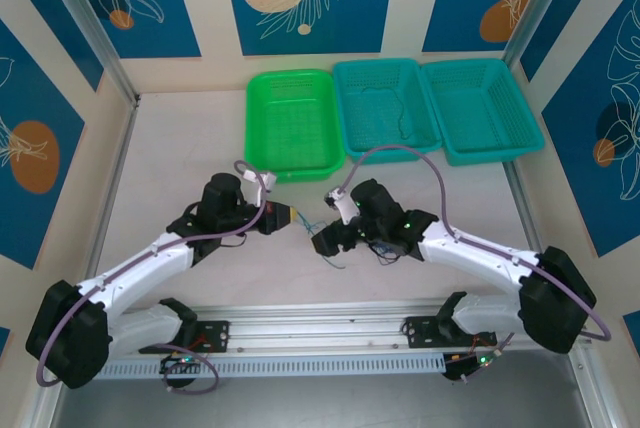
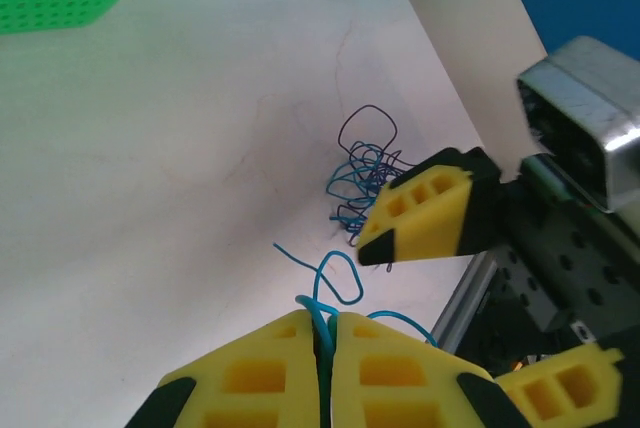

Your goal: Untangle the cables

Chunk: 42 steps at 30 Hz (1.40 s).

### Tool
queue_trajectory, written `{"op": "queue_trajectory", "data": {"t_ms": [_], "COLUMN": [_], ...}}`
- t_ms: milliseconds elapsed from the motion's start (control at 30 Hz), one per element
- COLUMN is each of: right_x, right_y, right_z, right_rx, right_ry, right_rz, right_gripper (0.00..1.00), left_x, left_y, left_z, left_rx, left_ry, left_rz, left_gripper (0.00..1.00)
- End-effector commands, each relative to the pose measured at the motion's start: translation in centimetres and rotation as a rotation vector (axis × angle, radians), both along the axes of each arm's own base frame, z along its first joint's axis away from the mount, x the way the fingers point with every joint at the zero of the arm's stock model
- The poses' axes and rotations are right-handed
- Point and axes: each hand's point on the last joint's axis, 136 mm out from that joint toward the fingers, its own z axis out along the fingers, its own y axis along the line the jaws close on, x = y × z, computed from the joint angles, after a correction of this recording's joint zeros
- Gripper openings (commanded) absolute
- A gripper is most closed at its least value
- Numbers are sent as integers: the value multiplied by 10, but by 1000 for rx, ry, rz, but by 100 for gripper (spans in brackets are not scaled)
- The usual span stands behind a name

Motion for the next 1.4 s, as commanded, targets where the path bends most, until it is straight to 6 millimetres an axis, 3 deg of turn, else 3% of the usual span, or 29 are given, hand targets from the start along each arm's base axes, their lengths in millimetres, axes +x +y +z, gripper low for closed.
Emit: {"op": "queue_trajectory", "data": {"t_ms": [0, 33, 100, 200, 267, 333, 500, 733, 967, 1067, 1267, 1367], "right_x": [10, 13, 19, 24, 32, 35, 31, 34, 52, 57, 50, 40], "right_y": [20, 22, 24, 20, 10, -3, -24, -55, -107, -142, -211, -236], "right_z": [10, 8, 2, -2, -7, -12, -18, -30, -36, -38, -30, -27], "right_rx": [74, 70, 62, 69, 57, 52, 91, 78, 136, 123, 223, 240], "right_ry": [-56, -45, -16, 16, 30, 59, 126, 192, 257, 287, 294, 295], "right_rz": [72, 66, 40, -7, -79, -138, -206, -347, -600, -792, -1095, -1193], "right_gripper": [68, 61, 32, 0, 0, 0, 0, 0, 0, 0, 0, 0], "left_x": [-4, -5, -6, -5, -1, 4, 13, 18, 17, 18, 19, 20], "left_y": [-9, -9, -9, -2, 6, 17, 39, 47, 54, 57, 61, 64], "left_z": [21, 23, 25, 19, 11, -3, -29, -37, -43, -46, -48, -49], "left_rx": [-47, -56, -62, -17, 36, 108, 250, 279, 308, 323, 333, 336], "left_ry": [-53, -58, -62, -56, -45, -23, 27, 46, 63, 69, 79, 86], "left_rz": [-55, -60, -60, -27, 17, 75, 186, 233, 251, 261, 281, 299], "left_gripper": [0, 0, 0, 0, 0, 6, 7, 6, 3, 2, 2, 2]}}
